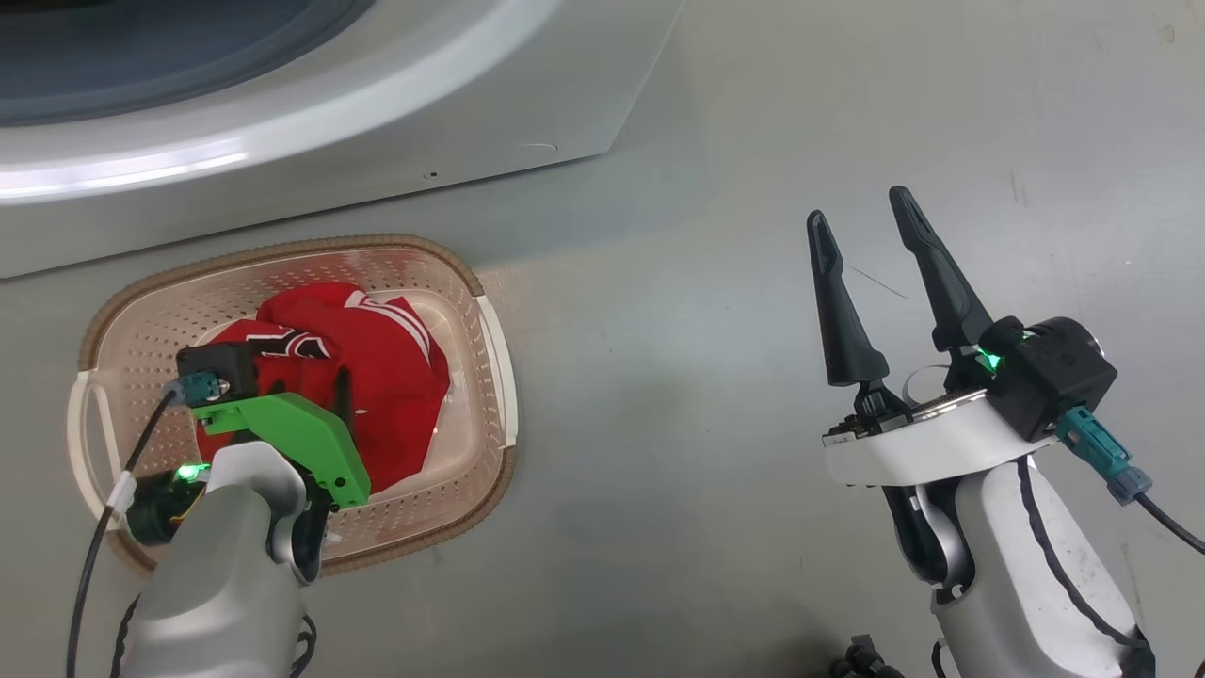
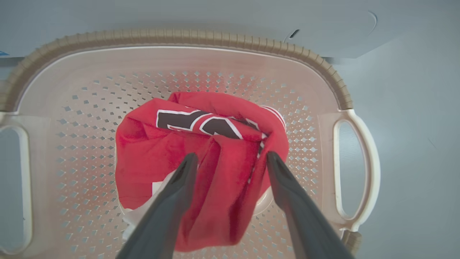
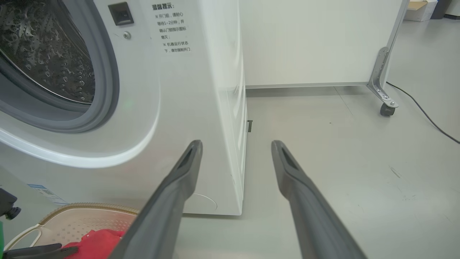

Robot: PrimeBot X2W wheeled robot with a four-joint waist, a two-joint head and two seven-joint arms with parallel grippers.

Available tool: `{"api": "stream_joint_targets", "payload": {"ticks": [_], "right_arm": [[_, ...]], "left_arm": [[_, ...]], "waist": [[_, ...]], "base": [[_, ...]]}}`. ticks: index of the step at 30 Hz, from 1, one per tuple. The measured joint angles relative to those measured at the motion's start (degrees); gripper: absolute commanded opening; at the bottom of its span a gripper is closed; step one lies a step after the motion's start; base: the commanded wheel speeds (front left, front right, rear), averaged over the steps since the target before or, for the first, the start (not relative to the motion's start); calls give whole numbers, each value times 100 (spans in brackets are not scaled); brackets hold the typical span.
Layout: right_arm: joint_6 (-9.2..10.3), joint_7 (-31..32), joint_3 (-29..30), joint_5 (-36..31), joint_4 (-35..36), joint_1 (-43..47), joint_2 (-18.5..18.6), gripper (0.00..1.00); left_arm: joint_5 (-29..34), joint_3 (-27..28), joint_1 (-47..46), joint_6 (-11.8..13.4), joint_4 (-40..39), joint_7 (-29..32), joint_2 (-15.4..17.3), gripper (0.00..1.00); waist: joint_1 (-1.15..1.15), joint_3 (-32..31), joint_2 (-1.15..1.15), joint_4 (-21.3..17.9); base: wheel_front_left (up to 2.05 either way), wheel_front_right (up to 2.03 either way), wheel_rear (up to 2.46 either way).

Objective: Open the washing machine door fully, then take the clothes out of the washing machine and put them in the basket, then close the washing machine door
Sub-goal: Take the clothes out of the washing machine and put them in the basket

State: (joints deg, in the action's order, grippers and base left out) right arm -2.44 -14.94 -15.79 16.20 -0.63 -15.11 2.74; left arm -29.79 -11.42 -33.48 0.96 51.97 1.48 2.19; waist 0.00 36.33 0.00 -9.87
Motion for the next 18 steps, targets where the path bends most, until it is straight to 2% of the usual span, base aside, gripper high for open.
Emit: {"api": "stream_joint_targets", "payload": {"ticks": [8, 18], "right_arm": [[8, 0, 79, 24, -65, 0, -2, 100], [13, 1, 193, -7, -203, 8, 1, 100]], "left_arm": [[88, -121, -25, -87, 108, -464, -7, 100], [73, -134, -56, -264, 37, -1344, -31, 100]], "waist": [[0, -159, 0, 31], [0, -482, 0, 203]], "base": [[0, 0, 0], [0, 0, 0]]}}
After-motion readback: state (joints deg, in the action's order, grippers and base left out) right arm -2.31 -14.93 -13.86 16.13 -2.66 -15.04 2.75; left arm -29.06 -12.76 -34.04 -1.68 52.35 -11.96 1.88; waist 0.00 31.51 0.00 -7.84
